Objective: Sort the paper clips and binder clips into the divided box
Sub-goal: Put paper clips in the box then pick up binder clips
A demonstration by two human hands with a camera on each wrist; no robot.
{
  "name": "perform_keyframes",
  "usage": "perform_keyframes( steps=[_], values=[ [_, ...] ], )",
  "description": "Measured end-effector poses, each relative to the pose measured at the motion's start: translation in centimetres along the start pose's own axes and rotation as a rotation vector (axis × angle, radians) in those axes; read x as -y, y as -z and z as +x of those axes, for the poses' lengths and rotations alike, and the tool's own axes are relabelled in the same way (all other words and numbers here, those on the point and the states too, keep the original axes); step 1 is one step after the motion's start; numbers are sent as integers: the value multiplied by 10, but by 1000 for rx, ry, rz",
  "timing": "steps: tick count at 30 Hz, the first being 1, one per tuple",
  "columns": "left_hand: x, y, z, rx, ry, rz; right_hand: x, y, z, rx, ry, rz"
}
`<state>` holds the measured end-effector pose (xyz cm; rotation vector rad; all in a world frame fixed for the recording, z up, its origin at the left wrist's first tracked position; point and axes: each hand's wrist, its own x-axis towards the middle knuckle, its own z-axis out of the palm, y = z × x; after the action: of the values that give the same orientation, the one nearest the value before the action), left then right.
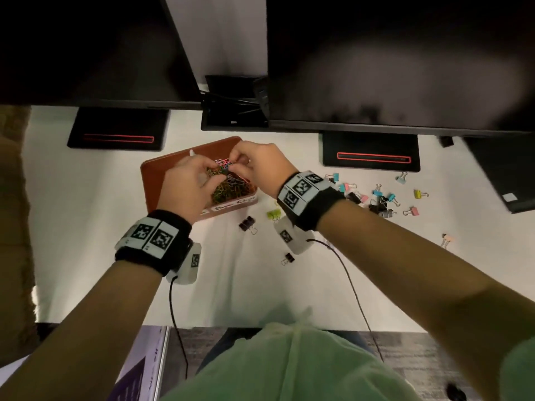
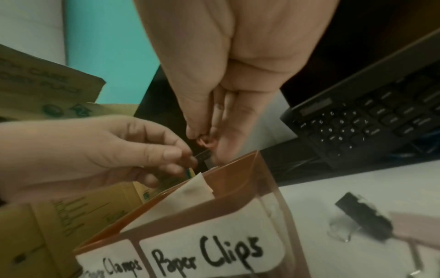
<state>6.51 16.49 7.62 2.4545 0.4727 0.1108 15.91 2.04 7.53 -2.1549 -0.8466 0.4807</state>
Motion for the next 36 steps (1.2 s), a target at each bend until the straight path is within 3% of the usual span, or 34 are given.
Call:
perform_keyframes(
  steps=[3,7,9,11,14,19,24,30,36],
  values=[
    [-6,6,-15,-62,-209,9,-4,-3,-1,-78,-27,-49],
    [6,-15,-51,147,-360,-67,-38,3,-35,-171,-57,-115],
    [22,-39,-62,294,-390,-17,-59,-3,-55,-46,-137,-165],
    [33,-61,-64,436,-335,80,-76,-14,-69,152,-153,-256],
    [43,-82,-60,548,-258,174,-82,-31,-77,379,-138,-379],
    [51,-93,-51,472,-238,140,-79,-42,-78,356,-179,-378],
    [54,-90,-52,496,-139,-5,-85,-32,-77,322,-182,-261],
    [45,-73,-57,452,-63,-105,-74,6,-38,65,-137,-159],
    [33,-52,-59,453,-40,-212,-88,-6,22,286,-352,-322]
  ],
)
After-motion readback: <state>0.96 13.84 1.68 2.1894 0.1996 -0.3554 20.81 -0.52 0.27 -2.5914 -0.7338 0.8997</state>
